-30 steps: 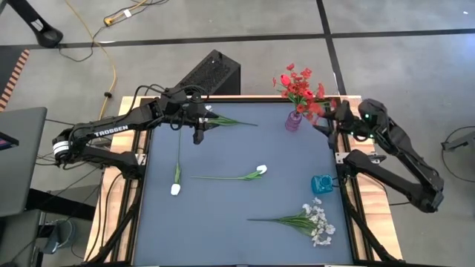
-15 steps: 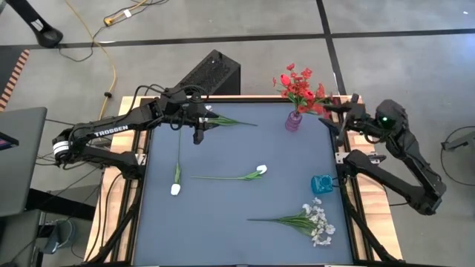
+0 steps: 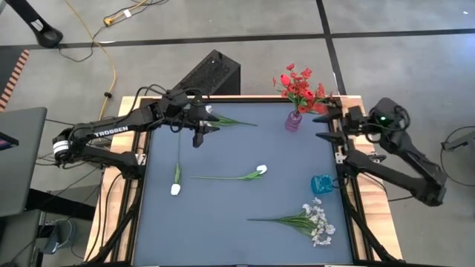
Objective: Sort flowers into vase by color
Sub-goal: Put the bottom white flowers into the blue vase
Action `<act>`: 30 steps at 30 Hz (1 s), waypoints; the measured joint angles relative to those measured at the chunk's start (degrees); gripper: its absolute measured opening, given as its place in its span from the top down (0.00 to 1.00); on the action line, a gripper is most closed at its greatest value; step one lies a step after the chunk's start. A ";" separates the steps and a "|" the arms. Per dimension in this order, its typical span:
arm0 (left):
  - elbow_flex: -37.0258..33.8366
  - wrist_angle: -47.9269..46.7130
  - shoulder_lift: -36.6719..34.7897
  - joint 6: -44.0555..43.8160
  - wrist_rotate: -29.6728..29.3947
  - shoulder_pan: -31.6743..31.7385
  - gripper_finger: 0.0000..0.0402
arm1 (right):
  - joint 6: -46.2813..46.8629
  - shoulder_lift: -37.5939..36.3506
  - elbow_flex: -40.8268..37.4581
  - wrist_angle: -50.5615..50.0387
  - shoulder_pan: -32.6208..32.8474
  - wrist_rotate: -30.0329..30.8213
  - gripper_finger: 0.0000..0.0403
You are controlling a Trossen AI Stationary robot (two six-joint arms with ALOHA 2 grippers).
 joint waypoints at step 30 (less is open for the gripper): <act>-5.77 -4.20 5.23 2.85 1.35 -17.22 0.63 | 29.22 24.17 -4.36 -4.67 64.66 49.11 0.34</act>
